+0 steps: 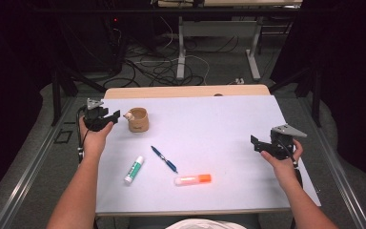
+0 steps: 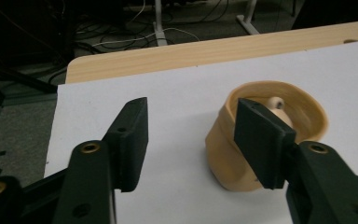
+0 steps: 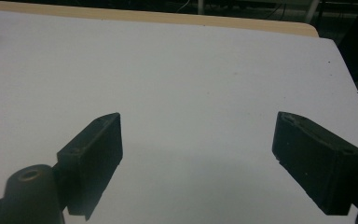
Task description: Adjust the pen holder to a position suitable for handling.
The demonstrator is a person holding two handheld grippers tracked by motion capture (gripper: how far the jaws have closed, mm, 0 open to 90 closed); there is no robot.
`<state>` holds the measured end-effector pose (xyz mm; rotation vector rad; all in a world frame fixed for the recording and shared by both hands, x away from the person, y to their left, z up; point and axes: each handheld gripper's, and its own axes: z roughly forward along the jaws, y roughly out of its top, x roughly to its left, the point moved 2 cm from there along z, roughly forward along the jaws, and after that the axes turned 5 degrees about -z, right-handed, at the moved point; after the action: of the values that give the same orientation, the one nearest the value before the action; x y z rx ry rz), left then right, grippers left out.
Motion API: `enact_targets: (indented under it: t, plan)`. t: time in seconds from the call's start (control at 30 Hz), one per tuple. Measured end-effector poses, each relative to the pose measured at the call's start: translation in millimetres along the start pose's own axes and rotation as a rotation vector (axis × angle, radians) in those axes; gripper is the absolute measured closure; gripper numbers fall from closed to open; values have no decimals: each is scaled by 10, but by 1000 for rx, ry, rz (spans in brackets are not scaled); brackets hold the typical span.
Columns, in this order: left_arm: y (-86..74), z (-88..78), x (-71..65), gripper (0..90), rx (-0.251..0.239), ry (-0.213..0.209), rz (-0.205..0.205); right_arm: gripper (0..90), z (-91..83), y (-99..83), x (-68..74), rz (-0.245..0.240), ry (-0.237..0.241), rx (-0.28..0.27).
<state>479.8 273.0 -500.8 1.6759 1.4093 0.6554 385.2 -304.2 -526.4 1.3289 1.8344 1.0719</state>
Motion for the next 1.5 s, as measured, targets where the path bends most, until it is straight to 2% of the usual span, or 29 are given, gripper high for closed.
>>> enact_targets:
  t: [0.13, 0.4, 0.5, 0.57, 0.63, 0.7, 0.83, 1.1, 1.23, 1.27, 1.37, 1.5]
  plan:
    - [-63, 148, 110, 540, 31, -13, -23, 158, 3, -7, 19, 8, -2, -4]
    - [-166, 336, 146, 665, 84, -26, -16, 157, 8, -15, 14, 6, 4, 3]
    - [-206, 401, 146, 739, 110, -31, -6, 157, 15, -18, 11, 10, 12, -3]
    - [-223, 438, 114, 770, 125, -30, 24, 155, 11, -16, 10, 19, 9, -3]
    - [-237, 484, 61, 794, 132, -49, 50, 156, 8, -18, 12, 33, 9, -6]
    - [-250, 534, 18, 803, 127, -55, 60, 156, 3, -21, 5, 29, 14, -3]
    - [-275, 606, -40, 848, 126, -67, 44, 155, -12, -27, 6, 38, 14, -4]
    - [-324, 712, -48, 897, 146, -67, 33, 155, -20, -31, 0, 43, 23, -9]
    - [-328, 728, -41, 899, 133, -73, 28, 155, -17, -29, 0, 46, 26, -11]
    - [-325, 719, -38, 900, 146, -72, 40, 155, -16, -30, -1, 44, 27, -10]
    - [-324, 721, -43, 900, 145, -72, 46, 156, -11, -32, -1, 46, 29, -10]
    - [-327, 722, -44, 900, 141, -76, 43, 155, -13, -33, -2, 50, 26, -7]
